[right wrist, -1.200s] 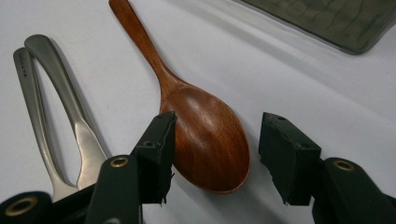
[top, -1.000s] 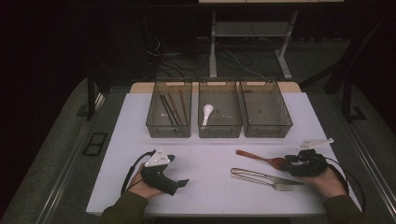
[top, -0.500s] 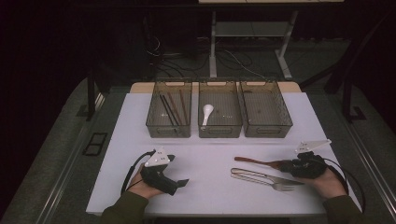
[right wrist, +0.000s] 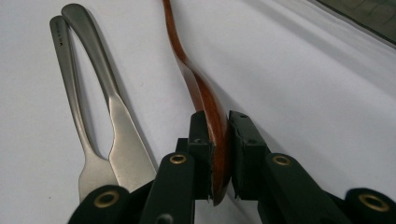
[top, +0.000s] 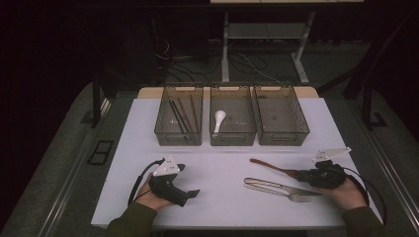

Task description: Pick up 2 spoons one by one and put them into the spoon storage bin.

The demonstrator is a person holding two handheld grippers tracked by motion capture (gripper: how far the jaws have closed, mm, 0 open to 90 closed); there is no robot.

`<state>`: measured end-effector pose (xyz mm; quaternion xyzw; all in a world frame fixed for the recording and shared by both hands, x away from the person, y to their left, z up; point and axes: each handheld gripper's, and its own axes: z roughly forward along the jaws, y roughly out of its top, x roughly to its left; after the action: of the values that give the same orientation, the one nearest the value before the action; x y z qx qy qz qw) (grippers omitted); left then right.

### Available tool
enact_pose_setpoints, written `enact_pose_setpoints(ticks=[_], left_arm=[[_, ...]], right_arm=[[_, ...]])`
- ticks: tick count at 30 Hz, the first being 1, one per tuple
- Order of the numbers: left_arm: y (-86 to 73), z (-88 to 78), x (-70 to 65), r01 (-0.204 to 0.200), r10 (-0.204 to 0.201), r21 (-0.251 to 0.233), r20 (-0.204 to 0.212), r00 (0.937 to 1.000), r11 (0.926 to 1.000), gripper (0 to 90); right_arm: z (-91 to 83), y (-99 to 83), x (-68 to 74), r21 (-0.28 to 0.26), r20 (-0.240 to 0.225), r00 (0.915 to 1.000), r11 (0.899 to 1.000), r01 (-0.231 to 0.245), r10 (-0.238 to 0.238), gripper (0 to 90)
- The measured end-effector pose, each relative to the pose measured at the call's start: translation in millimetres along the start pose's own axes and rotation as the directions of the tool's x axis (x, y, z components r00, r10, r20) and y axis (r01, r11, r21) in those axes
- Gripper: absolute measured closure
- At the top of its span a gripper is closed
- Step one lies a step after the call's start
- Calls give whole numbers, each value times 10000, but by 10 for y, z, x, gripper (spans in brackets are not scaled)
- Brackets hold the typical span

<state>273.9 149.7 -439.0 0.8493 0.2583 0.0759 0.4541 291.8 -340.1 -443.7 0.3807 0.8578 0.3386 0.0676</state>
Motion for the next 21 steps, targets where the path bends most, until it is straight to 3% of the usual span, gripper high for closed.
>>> enact_pose_setpoints(ticks=[21], left_arm=[[-4,-5,12,51,-49,-156,155,9999,9999,0]], right_arm=[[-129,148,72,-950,98,9999,9955,-35,44,804]])
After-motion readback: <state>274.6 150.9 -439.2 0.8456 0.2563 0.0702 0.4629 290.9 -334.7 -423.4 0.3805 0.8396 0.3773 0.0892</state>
